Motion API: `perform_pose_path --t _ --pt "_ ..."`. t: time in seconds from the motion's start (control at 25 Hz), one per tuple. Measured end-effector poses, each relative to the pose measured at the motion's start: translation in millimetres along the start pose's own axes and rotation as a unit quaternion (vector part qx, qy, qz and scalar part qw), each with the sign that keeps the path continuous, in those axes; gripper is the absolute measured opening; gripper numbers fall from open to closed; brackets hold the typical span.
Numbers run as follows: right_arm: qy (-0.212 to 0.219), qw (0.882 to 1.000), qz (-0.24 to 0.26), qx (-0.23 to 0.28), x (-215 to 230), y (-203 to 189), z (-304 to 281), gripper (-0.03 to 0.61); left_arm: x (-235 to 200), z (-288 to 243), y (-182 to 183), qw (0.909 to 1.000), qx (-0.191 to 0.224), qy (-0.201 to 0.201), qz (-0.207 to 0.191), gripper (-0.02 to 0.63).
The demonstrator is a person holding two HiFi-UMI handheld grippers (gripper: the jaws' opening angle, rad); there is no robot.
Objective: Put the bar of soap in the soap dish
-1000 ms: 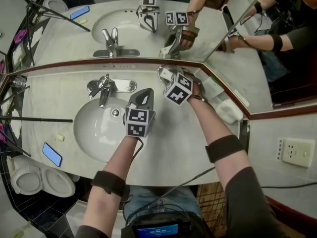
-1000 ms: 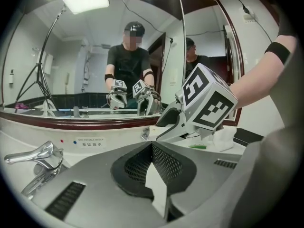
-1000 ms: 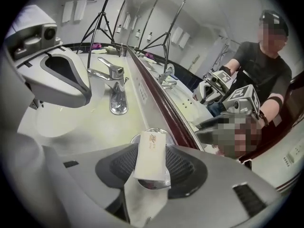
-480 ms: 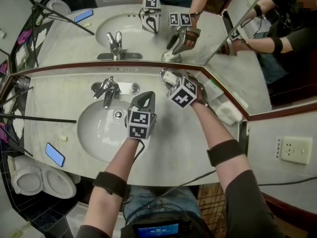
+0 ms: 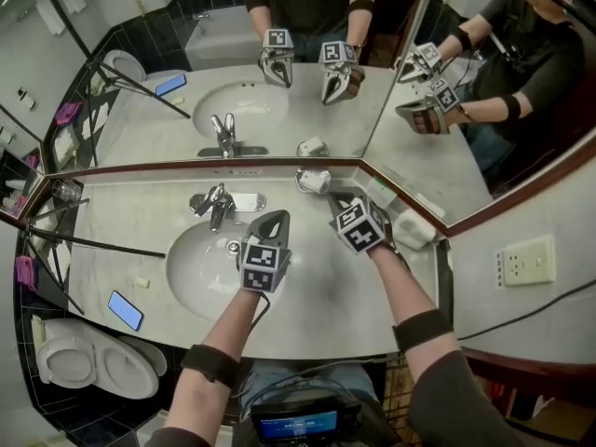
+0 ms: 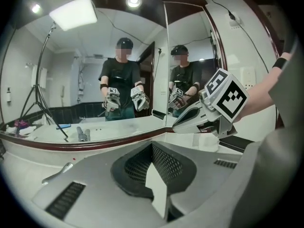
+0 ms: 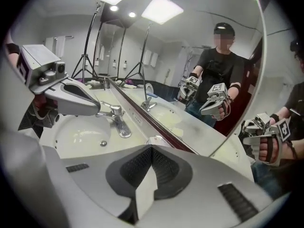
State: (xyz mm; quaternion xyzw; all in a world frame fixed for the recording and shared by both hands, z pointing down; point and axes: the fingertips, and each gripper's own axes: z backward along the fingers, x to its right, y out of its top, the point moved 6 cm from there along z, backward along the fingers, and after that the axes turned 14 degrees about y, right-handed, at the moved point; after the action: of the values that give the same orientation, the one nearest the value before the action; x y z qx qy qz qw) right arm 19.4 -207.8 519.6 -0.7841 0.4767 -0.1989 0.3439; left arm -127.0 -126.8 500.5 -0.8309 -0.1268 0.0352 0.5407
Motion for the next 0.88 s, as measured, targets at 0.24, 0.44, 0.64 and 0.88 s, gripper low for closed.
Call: perform_pose_path --t 0.24,0.44,0.64,0.88 --pt "-0.020 0.995 -0.066 0.068 -29.4 -21.7 77.3 0.018 17.0 44.9 13.3 0.9999 0.013 -0.004 -0.009 0.000" --pt "-0.034 0.982 -0.125 0.135 -48.9 -56.4 118.6 0.018 27.6 76.9 10.3 0.9997 0.021 -0.009 -0.005 0.000" --pt "-0.047 0.974 -0.150 0.160 -73.2 -78.1 142.6 0.018 31.9 104.1 -2.4 0.9994 0.010 -0.010 0.030 0.000" --pt "-0.061 0.969 -0.164 0.174 -84.7 -94.8 154.9 0.018 35.4 116.1 -13.0 0.9996 0.009 -0.012 0.024 -0.002"
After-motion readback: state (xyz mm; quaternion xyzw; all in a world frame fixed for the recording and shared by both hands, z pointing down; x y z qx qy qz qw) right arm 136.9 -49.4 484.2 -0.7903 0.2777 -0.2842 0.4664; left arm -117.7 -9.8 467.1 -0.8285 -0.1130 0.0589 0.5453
